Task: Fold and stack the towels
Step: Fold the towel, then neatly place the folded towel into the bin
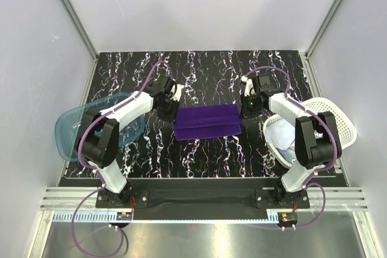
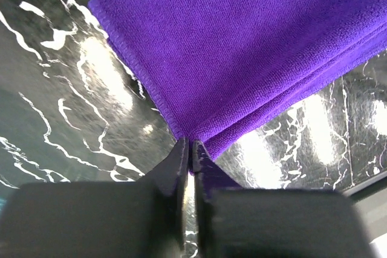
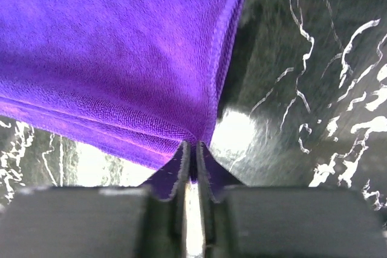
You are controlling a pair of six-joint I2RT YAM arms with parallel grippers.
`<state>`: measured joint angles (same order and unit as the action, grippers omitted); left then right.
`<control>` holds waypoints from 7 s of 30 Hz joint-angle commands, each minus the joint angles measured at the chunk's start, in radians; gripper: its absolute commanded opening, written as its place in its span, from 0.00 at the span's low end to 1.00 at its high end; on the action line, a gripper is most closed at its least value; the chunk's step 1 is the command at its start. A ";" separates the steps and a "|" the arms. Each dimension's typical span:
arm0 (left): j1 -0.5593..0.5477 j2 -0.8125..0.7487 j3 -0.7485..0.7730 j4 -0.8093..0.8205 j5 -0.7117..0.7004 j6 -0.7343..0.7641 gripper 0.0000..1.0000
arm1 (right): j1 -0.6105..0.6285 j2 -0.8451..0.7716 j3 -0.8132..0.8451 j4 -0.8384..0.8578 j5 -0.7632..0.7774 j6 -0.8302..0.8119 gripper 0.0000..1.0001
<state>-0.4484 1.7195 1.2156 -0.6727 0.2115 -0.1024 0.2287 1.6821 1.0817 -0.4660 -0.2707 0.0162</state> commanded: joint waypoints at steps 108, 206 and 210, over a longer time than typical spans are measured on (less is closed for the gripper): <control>-0.087 -0.143 -0.166 0.162 -0.033 -0.461 0.49 | 0.138 -0.170 -0.243 0.303 -0.338 0.502 0.19; 0.678 -0.334 0.030 -0.337 -0.526 -0.231 0.00 | 0.135 -0.372 -0.085 0.050 0.011 0.304 1.00; 0.703 -0.331 0.013 -0.334 -0.572 -0.227 0.00 | 0.136 -0.357 -0.083 0.061 0.002 0.301 1.00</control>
<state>0.2443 1.4010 1.2278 -1.0515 -0.3061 -0.3683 0.3599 1.3190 0.9756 -0.4171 -0.2493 0.3355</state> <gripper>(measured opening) 0.035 0.993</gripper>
